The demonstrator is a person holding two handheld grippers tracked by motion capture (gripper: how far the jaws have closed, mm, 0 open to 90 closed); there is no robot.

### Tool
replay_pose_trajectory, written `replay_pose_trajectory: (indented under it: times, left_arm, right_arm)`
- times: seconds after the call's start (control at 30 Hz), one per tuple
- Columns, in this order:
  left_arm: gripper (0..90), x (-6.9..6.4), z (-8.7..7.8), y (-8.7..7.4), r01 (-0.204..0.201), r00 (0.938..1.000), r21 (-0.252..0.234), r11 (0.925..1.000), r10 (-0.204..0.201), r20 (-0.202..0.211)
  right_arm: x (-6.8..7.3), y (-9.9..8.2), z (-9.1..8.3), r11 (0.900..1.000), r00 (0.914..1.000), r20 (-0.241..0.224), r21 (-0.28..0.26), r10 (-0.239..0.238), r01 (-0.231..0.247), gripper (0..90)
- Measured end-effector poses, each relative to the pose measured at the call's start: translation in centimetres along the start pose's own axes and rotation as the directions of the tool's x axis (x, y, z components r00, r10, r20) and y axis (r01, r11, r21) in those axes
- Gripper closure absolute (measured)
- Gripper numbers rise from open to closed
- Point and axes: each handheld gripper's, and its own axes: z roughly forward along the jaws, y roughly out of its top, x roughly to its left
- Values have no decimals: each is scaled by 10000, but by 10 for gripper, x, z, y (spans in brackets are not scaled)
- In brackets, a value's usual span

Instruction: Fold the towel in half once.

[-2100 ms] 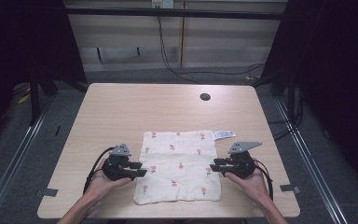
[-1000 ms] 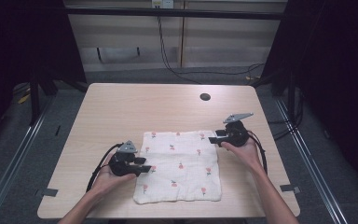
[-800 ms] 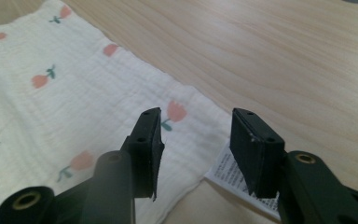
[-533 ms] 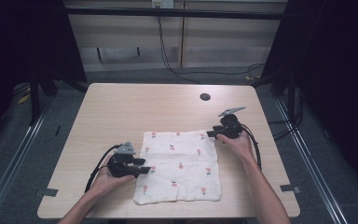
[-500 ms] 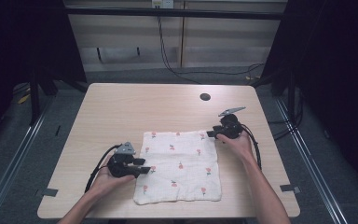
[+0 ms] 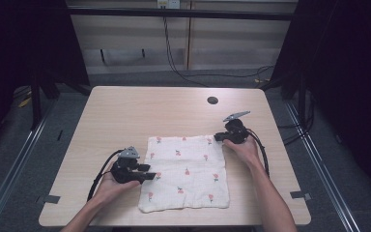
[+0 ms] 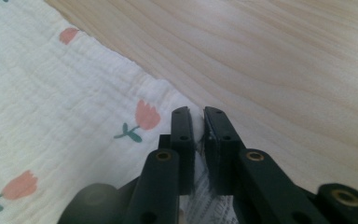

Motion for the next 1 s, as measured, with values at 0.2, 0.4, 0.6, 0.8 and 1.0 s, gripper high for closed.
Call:
replay_pose_trajectory:
  times: [0.2,0.4,0.6,0.8,1.0]
  left_arm:
    - [533,1,0,5,15,9997,161,9999,-19,233]
    - [558,7,-22,13,-57,10000,-355,9994,57,-6]
    - [579,28,-29,25,292,9977,-960,9950,-349,-575]
    - [598,57,-19,40,637,9959,-653,9958,-676,-594]
    - [593,70,-11,50,898,9917,-695,9935,-957,-861]
  right_arm:
    - [2,2,-2,9997,9998,-187,-193,111,-115,860]
    - [4,1,-9,9989,9991,-354,-393,235,-249,861]
    - [7,0,-12,9979,9988,-443,-602,216,-243,861]
    - [6,0,-14,9967,9984,-513,-762,255,-294,861]
    - [9,1,-17,9963,9976,-664,-815,208,-262,860]
